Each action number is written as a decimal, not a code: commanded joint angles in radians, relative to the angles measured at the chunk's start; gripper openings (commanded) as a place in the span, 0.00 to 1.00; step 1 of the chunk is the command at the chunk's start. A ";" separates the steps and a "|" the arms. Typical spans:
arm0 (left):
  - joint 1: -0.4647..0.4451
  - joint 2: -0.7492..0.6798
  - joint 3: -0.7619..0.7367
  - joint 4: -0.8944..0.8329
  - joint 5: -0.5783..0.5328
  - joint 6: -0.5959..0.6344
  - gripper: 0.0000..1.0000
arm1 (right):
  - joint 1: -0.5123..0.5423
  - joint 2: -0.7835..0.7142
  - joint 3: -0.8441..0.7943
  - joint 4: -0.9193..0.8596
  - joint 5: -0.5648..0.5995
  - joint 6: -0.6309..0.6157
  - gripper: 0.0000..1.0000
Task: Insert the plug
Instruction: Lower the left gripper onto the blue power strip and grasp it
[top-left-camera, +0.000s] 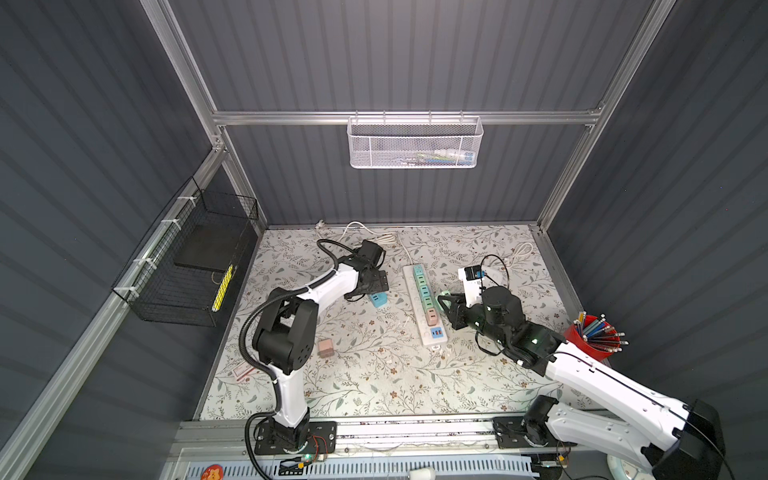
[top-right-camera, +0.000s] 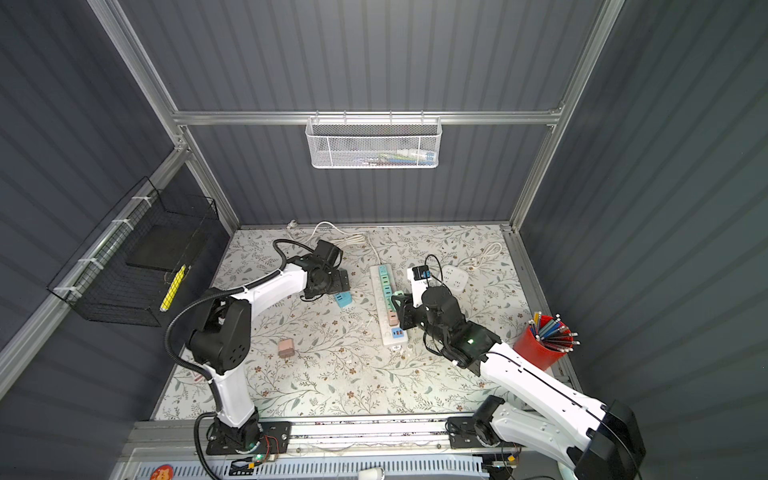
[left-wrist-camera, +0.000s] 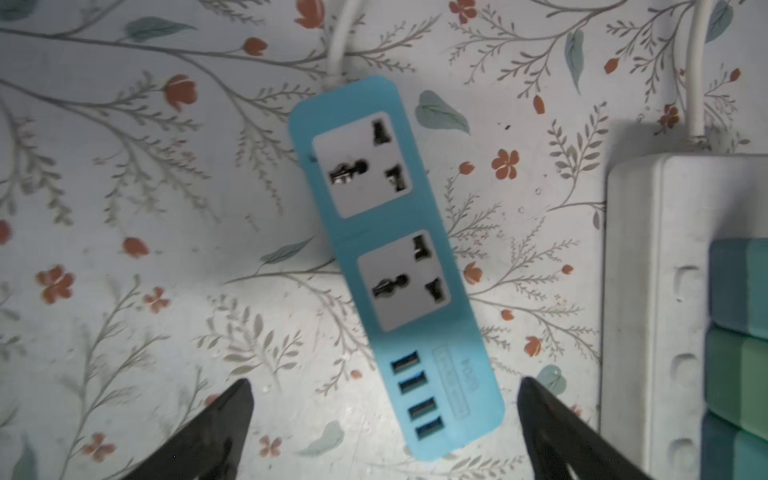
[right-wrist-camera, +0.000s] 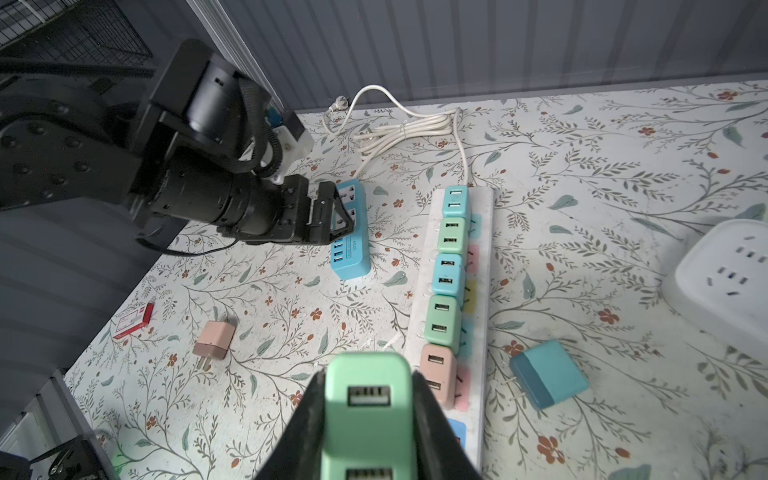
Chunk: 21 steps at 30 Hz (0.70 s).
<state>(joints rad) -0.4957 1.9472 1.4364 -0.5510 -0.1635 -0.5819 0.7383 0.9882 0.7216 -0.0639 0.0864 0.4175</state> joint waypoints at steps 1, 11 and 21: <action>-0.003 0.053 0.033 0.006 0.037 0.030 0.97 | 0.000 -0.006 -0.011 0.021 -0.005 -0.009 0.21; -0.005 0.068 -0.055 0.053 0.006 0.033 0.65 | 0.000 0.019 -0.011 0.039 -0.028 -0.002 0.21; -0.144 -0.169 -0.378 0.168 -0.059 -0.178 0.41 | 0.012 0.070 -0.001 0.068 -0.012 0.012 0.21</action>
<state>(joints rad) -0.5587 1.8397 1.1347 -0.4080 -0.1925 -0.6464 0.7410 1.0435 0.7174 -0.0376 0.0666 0.4198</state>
